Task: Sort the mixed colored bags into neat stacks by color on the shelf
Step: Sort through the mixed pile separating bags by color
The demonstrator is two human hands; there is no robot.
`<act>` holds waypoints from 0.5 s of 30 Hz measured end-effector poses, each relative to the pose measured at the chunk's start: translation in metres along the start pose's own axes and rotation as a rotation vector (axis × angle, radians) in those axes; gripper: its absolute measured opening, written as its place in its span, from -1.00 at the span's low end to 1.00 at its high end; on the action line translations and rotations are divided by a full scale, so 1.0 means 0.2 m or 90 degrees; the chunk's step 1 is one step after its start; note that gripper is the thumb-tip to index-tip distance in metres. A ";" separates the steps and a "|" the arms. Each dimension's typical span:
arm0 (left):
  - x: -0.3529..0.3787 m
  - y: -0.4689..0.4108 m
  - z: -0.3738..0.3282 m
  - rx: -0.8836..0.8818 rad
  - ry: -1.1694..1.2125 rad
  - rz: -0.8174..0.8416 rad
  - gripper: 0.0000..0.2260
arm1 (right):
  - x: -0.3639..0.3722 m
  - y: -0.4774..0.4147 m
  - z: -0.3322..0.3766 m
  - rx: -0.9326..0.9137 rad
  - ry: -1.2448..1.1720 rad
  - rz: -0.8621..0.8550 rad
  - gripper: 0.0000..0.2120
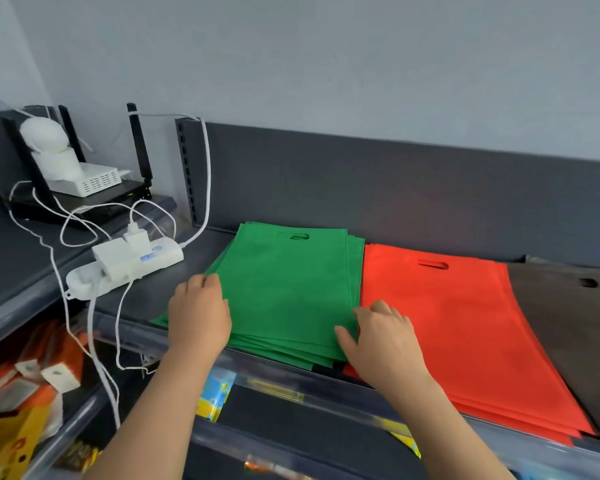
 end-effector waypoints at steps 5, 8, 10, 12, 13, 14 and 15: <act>-0.09 0.09 -0.29 0.090 0.184 -0.042 -0.65 | -0.13 0.04 -0.14 0.013 -0.075 -0.082 -0.64; -0.11 0.18 -0.52 0.156 0.249 -0.046 -0.67 | -0.19 0.10 -0.29 0.036 -0.111 -0.113 -0.65; -0.11 0.26 -0.68 0.200 0.274 -0.040 -0.68 | -0.23 0.16 -0.41 0.062 -0.121 -0.130 -0.65; -0.10 0.32 -0.85 0.243 0.296 -0.030 -0.68 | -0.26 0.22 -0.55 0.093 -0.122 -0.141 -0.65; -0.10 0.36 -0.92 0.260 0.305 -0.025 -0.69 | -0.28 0.25 -0.62 0.108 -0.121 -0.144 -0.64; -0.09 0.39 -1.00 0.274 0.313 -0.022 -0.69 | -0.30 0.28 -0.69 0.122 -0.119 -0.147 -0.64; -0.09 0.42 -1.07 0.286 0.322 -0.018 -0.69 | -0.32 0.32 -0.76 0.135 -0.118 -0.153 -0.63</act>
Point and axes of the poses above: each hand's wrist, its own y-axis away from the middle knuckle, its own x-axis out of the palm, z = x × y, the point moved 10 cm from there along -y, towards the middle knuckle, and after that the axes turned 6 degrees about x, right-handed, at the moved point
